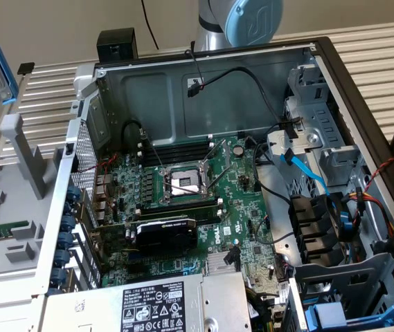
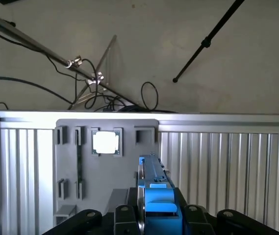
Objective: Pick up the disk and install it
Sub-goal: 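Pick up the disk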
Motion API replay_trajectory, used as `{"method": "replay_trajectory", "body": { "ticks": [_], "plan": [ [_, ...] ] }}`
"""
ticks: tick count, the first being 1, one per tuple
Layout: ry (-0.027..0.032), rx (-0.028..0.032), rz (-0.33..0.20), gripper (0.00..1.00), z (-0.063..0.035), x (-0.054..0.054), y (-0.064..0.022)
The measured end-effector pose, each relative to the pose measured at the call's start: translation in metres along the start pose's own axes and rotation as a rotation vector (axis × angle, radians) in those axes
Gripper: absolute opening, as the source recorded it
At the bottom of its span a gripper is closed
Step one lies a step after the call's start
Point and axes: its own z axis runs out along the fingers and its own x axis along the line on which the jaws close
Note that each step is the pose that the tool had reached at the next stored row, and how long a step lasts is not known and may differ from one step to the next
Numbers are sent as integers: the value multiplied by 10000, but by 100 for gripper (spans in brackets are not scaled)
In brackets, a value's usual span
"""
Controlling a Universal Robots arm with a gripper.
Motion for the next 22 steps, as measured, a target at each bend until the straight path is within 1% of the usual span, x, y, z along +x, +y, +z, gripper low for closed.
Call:
{"method": "replay_trajectory", "body": {
  "ticks": [4, 11, 15, 19, 22],
  "plan": [
    [-8, 1, 0, 37, -128, 4, -78],
    [-76, 1, 1, 37, -334, 16, -254],
    [-140, 2, 2, 37, -434, 32, -348],
    [-184, 2, 0, 37, -529, 48, -447],
    [-193, 1, -1, 37, -590, 57, -535]
  ]
}}
